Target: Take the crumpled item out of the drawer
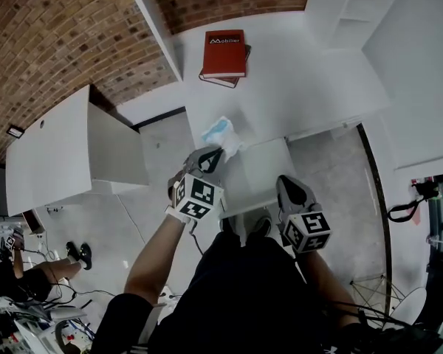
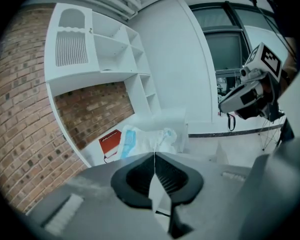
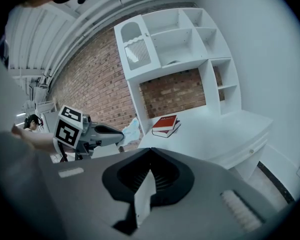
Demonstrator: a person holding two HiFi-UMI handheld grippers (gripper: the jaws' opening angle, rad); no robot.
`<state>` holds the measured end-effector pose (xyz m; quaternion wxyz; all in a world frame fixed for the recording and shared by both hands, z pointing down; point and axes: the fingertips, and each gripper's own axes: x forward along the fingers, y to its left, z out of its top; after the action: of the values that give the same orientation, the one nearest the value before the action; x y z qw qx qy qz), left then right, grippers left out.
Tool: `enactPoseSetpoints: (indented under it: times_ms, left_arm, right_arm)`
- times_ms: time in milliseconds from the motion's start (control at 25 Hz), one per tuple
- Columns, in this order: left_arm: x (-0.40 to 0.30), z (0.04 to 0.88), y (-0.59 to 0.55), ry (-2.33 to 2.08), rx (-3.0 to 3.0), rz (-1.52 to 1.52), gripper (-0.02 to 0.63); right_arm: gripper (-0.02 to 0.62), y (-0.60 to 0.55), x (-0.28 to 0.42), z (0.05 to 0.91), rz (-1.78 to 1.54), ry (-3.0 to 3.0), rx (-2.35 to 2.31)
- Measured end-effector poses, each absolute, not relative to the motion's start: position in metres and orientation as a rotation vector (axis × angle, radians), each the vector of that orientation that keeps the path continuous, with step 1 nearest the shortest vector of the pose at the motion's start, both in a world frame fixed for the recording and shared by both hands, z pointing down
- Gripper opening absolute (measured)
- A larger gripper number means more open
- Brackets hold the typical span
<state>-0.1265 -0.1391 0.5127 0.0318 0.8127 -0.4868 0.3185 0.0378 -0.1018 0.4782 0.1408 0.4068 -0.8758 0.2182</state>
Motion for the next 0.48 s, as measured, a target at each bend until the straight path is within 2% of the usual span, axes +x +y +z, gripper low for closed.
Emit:
enactPoseSetpoints:
  times_ms: [480]
  left_arm:
    - [-0.146, 0.565, -0.202, -1.386, 2.5, 1.18, 0.008]
  right_arm:
    - [0.003, -0.111, 0.051, 0.437, 0.518, -2.544, 1.304]
